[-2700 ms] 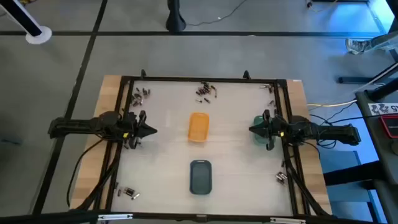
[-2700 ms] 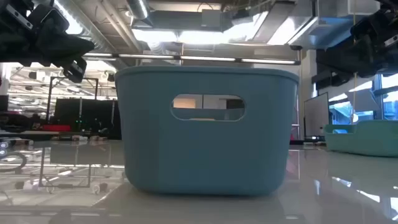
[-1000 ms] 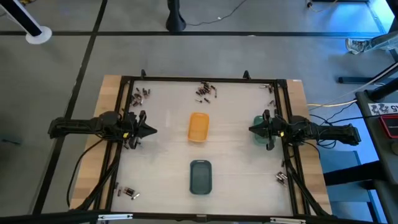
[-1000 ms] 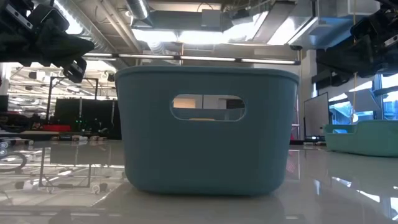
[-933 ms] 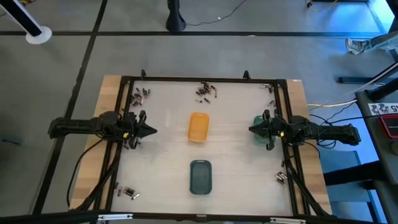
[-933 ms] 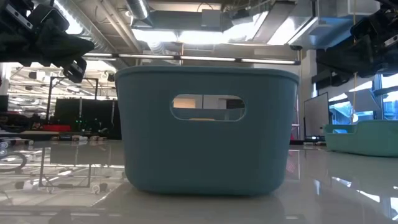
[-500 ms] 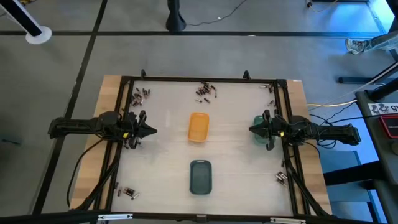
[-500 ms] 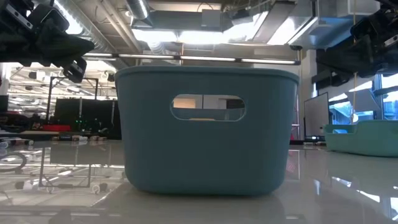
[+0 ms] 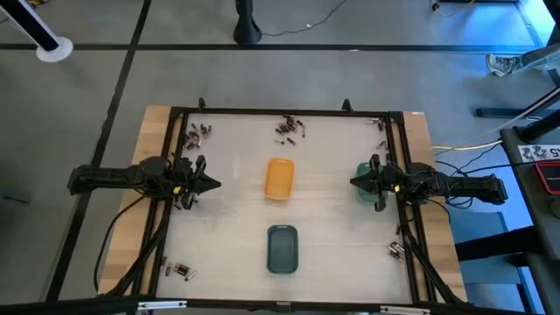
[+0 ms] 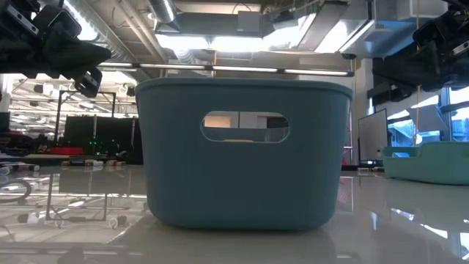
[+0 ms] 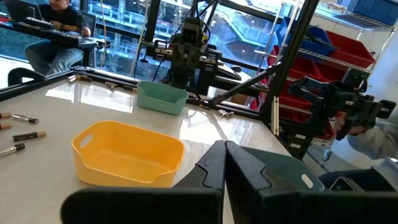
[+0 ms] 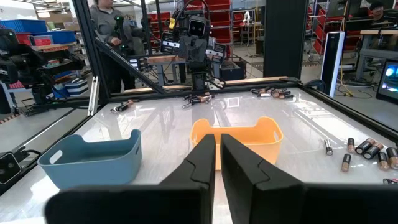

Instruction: Sort batteries

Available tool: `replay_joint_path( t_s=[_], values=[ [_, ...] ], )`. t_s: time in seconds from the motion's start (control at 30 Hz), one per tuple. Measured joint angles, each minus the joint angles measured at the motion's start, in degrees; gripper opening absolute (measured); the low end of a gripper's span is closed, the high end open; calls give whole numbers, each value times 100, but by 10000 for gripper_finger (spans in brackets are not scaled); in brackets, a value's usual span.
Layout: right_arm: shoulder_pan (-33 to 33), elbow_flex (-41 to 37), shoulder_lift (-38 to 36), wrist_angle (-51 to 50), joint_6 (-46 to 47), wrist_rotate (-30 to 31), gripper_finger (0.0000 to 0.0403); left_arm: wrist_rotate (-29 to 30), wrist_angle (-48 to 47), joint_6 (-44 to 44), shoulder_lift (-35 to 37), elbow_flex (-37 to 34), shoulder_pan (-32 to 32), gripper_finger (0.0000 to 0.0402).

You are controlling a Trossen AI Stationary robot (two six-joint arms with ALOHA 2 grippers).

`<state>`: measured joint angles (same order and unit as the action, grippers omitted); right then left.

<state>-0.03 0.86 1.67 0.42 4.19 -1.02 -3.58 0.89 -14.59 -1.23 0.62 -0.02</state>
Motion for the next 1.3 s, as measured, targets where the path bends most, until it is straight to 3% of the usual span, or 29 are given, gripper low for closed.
replay_joint_path(
  t_s=[0.23,0.53,0.73,0.93,1.1,1.3],
  values=[
    [2,-7,2,221,229,-1,28,7,54,99,1,-2,1,0],
    [2,-7,0,1100,949,899,28,155,776,-535,8,-2,5,0],
    [0,182,9,1396,971,2160,28,1361,847,-1372,0,-2,8,0],
    [0,808,134,1166,266,2525,28,2354,1097,-986,0,-2,56,0],
    [0,1414,889,905,-8,2691,28,2250,1324,-736,0,165,291,0],
    [0,2246,2565,812,-291,3199,28,1952,1297,-293,-338,688,557,0]
  ],
)
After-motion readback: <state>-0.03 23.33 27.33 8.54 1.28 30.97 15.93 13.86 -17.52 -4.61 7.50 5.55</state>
